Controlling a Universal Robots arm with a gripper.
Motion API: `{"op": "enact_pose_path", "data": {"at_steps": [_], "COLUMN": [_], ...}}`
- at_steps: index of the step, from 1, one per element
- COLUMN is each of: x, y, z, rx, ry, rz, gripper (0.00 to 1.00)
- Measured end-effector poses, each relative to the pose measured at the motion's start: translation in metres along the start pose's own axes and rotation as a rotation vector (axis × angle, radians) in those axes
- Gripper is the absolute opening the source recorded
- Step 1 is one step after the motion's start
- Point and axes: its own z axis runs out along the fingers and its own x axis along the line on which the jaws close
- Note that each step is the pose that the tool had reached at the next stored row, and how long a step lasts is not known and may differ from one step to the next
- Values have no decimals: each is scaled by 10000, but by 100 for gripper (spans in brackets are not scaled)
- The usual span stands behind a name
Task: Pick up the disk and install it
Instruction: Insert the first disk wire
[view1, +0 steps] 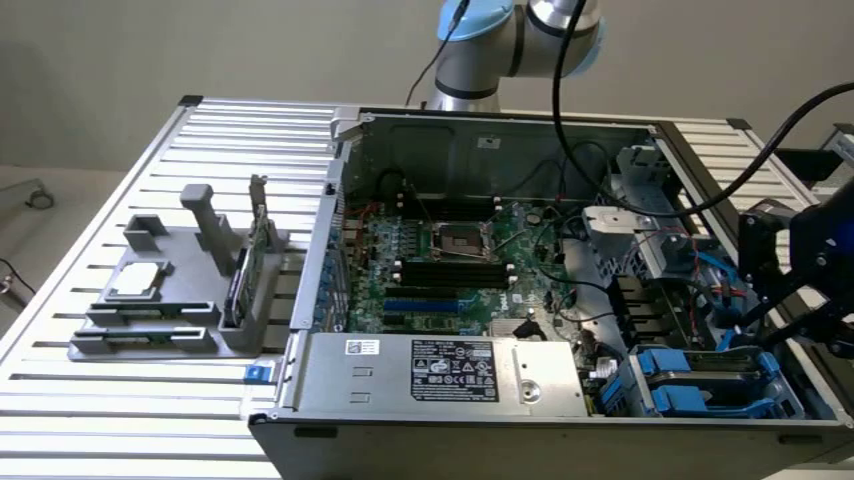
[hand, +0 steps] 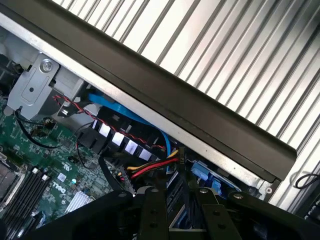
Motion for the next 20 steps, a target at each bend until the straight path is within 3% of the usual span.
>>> {"op": "enact_pose_path", "data": {"at_steps": [4, 12, 20], "x": [-56, -62, -47], "y": [-35, -52, -36], "z": [0, 97, 116], "rx": [-10, -23, -22], "ry": [20, 43, 46], "rz": [0, -14, -28], "gripper": [28, 28, 28]}}
